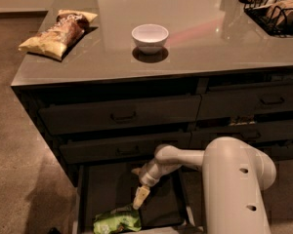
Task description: Pick green rice chip bag from bottom drawer and place on counter
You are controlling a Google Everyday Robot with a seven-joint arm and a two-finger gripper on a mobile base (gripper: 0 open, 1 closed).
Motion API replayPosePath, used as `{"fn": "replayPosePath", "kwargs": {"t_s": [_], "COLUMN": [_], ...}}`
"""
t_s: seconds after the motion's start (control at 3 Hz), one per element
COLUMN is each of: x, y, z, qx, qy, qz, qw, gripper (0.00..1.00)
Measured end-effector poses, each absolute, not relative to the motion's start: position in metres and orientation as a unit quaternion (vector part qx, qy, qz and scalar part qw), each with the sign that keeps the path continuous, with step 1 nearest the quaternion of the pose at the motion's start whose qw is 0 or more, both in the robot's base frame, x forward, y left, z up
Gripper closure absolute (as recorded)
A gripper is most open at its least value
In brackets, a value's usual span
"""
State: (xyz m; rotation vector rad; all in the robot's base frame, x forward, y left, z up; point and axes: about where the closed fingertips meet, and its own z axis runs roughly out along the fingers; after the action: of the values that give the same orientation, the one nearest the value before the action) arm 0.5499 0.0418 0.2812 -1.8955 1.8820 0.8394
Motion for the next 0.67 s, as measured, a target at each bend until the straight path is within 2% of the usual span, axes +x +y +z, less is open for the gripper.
{"fn": "replayPosePath", "kwargs": {"t_s": [0.67], "x": [0.527], "y": [0.065], "z": [0.211], "qx": [-0.691], "qy": [0.646], "qz": [0.300], "qw": [0.128], "gripper": [0.00]}}
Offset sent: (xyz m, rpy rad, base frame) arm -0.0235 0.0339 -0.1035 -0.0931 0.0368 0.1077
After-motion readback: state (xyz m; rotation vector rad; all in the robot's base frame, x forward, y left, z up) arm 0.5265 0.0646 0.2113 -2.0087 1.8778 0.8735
